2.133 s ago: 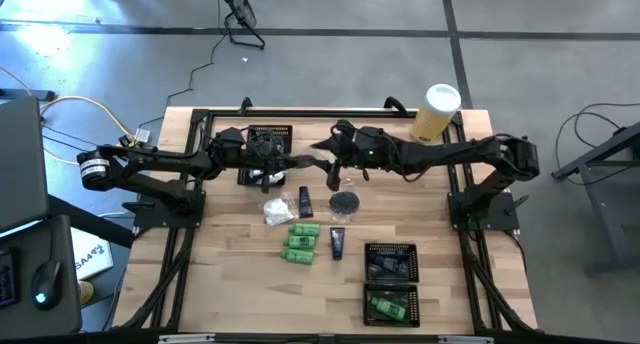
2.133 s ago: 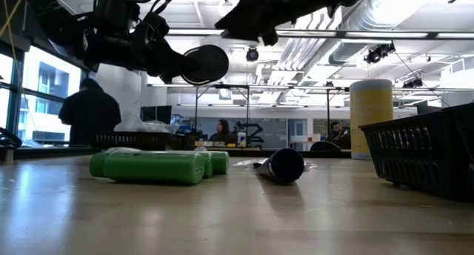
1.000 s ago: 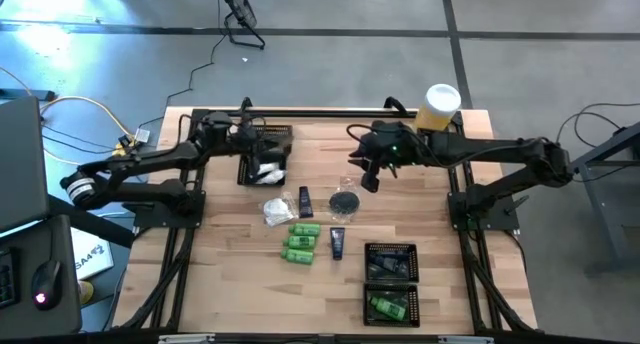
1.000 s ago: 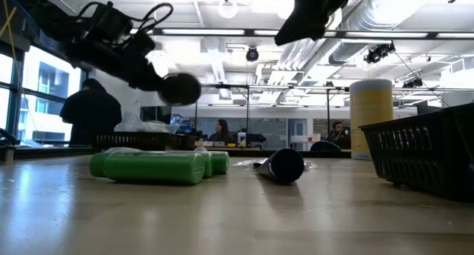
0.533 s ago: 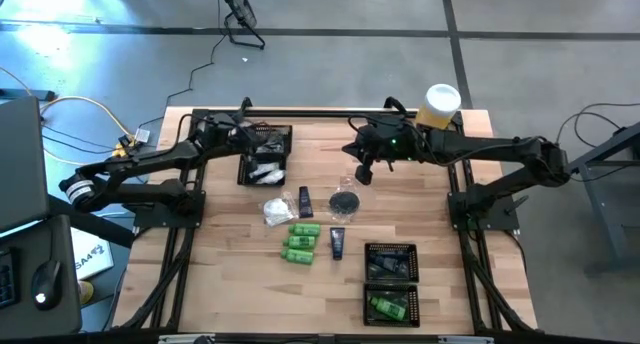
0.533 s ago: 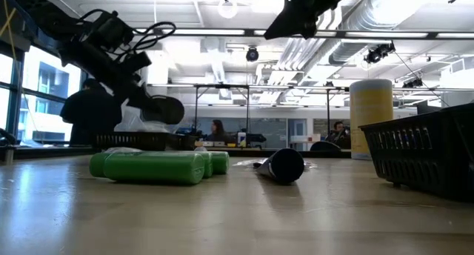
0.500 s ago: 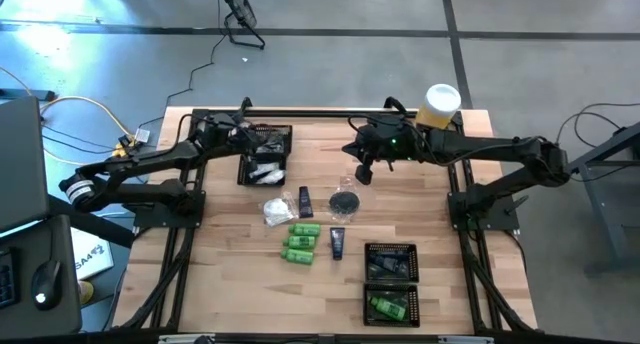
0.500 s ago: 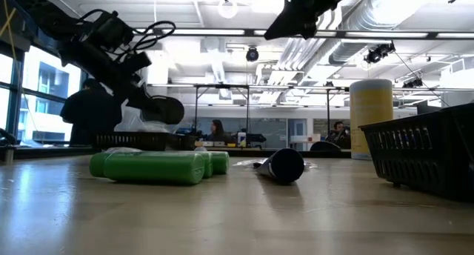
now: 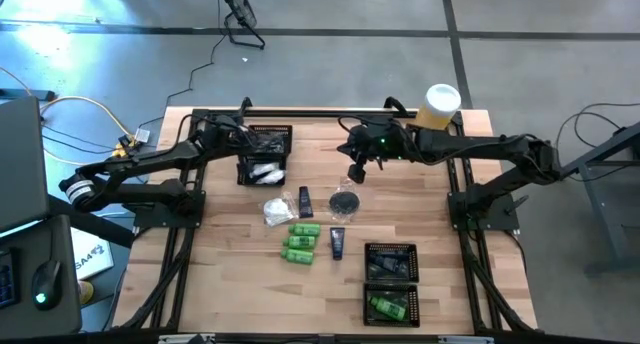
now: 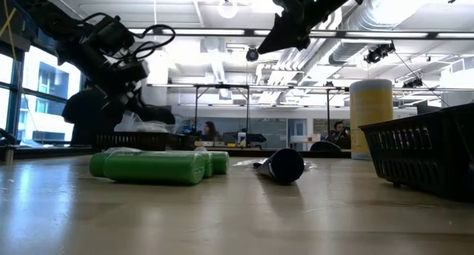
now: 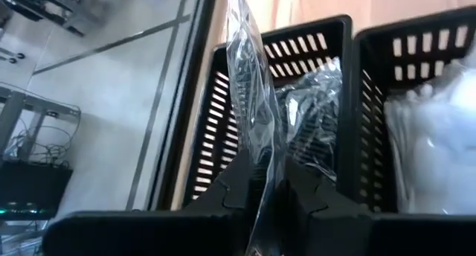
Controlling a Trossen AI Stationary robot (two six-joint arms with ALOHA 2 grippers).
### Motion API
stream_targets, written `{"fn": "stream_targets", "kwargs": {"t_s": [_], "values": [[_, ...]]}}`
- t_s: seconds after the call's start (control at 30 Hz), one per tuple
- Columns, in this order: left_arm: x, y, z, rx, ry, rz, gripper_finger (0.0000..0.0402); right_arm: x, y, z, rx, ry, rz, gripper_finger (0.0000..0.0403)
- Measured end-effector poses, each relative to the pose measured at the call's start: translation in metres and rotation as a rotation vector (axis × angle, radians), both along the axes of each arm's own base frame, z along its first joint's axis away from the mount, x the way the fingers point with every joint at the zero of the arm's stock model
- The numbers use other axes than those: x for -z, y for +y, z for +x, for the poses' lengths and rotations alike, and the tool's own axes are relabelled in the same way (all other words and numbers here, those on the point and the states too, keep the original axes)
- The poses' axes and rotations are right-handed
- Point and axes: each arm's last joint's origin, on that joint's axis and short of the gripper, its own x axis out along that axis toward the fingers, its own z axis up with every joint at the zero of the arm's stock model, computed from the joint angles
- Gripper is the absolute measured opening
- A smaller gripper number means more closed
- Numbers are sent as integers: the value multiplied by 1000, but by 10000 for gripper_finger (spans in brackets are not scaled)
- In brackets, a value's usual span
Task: Pick & Place Travel size toiletries
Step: Put the black hairbrush into the top black basket, then put the blue shave cream into the middle bottom black basket
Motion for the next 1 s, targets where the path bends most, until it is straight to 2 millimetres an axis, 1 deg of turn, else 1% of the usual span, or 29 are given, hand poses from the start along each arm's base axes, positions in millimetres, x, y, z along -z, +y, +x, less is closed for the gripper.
{"fn": "stream_targets", "kwargs": {"t_s": [0.07,0.17,0.3,0.47,0.57,0.83,1.0], "values": [[-1,0,1,7,-12,4,32,-1,0,1,-2,-10,-5,3],[-3,1,2,9,-38,15,50,-2,0,1,-3,-22,-7,4],[-6,2,3,12,-62,32,87,-2,0,1,-3,-23,-8,3],[-6,2,3,15,-65,34,143,-2,0,1,-4,-22,-7,4],[-8,3,4,16,-77,50,164,-2,0,1,-4,-22,-7,3],[-20,6,8,25,-165,127,171,-2,0,1,-3,-22,-4,3],[-38,10,12,19,-175,143,172,-2,0,1,-2,-22,-3,3]]}}
